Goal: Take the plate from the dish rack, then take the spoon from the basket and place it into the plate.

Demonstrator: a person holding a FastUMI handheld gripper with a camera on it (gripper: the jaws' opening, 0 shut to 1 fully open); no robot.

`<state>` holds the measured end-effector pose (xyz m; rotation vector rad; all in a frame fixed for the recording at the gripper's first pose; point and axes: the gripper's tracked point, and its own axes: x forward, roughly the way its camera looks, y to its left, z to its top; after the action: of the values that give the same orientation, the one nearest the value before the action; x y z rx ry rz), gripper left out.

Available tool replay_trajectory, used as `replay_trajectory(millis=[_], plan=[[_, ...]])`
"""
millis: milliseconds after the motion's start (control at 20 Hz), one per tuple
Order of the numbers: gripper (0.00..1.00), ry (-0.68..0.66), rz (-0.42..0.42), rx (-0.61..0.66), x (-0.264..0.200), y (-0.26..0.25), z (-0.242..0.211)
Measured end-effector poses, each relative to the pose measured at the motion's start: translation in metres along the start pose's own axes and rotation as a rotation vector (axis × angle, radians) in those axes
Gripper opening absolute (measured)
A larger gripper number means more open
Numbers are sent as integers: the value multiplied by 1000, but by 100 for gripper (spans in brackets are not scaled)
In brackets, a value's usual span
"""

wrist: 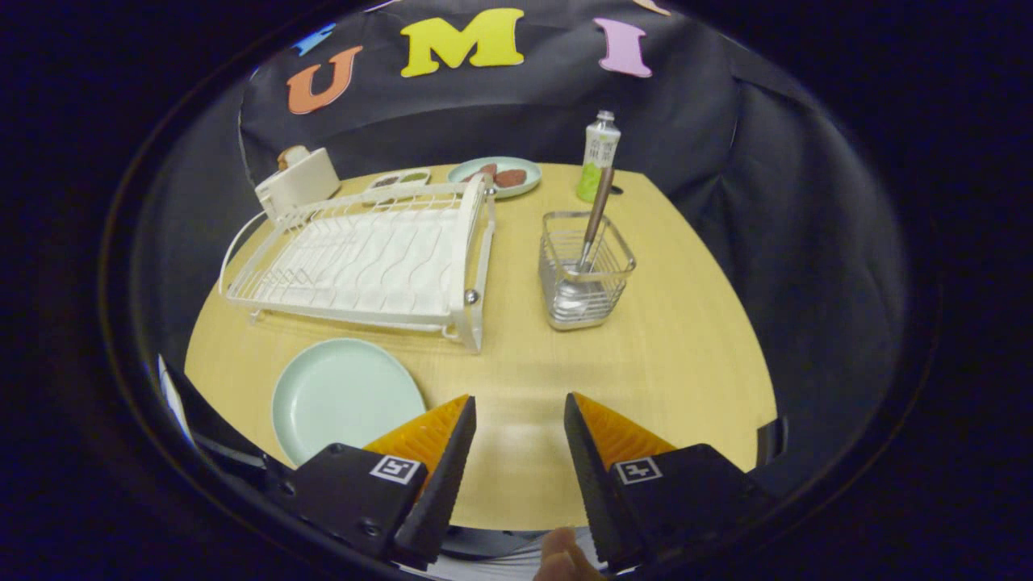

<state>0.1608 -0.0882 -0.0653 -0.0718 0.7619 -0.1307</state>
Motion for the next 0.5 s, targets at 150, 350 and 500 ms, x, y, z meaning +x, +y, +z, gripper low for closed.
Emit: replay_trajectory(millis=[150, 350, 500], plan=[[81, -182, -23, 11, -5, -19, 34], [100, -355, 36, 98, 9, -40, 63], [100, -391, 113, 146, 34, -51, 75]])
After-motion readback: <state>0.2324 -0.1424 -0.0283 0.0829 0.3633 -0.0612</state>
